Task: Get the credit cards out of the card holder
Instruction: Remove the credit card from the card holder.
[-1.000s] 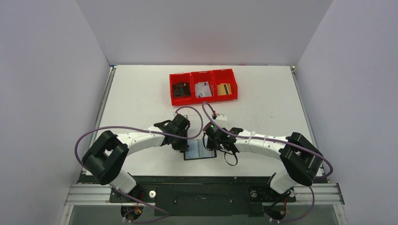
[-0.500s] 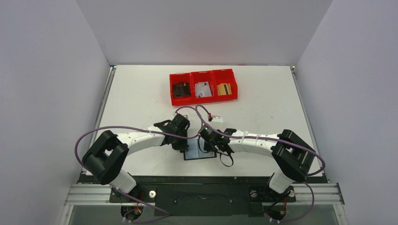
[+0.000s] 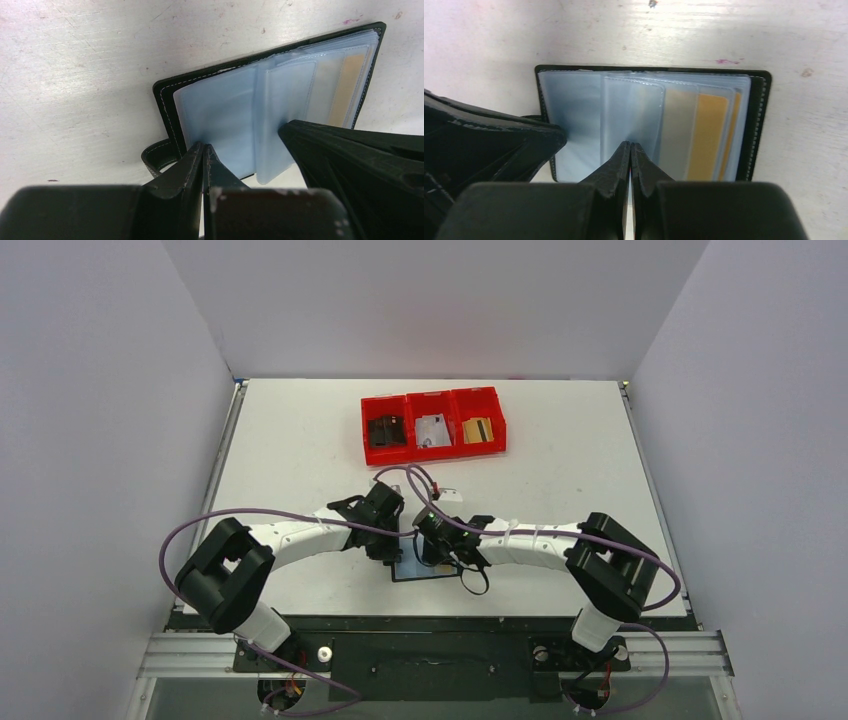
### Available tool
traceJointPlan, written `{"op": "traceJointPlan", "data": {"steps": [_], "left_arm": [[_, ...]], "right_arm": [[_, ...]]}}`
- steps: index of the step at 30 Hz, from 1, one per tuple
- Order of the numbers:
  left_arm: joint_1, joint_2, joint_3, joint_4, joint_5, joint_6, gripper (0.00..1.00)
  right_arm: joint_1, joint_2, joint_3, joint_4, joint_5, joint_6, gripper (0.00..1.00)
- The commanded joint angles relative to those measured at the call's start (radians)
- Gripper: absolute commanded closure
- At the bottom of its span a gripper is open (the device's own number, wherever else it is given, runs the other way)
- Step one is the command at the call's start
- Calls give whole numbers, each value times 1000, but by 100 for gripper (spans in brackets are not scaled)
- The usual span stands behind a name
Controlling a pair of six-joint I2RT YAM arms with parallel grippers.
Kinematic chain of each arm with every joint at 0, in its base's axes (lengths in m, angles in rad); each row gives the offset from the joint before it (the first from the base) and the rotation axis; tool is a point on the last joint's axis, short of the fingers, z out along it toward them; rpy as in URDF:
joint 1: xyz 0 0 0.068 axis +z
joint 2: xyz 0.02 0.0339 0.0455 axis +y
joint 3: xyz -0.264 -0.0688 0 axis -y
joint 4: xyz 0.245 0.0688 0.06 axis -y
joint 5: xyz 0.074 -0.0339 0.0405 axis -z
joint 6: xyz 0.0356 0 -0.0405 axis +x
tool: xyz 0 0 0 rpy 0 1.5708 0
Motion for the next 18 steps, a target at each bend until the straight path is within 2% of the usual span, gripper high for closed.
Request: {"op": "traceJointPlan", "data": {"steps": [1,8,13,18], "left_arm": [[5,13,16,38,17,27,100],[6,-10,42,67,95,29,100],[6,-48,47,116,183,1,92],[8,-49,37,169,233,-36,90]], "right_arm": [[-32,18,-24,96,-74,8,100],[-72,17,-91,201,-142,42,100],[-87,24,-115,244,-189,60,100],[-90,21,-126,252,-192,67,100]]}}
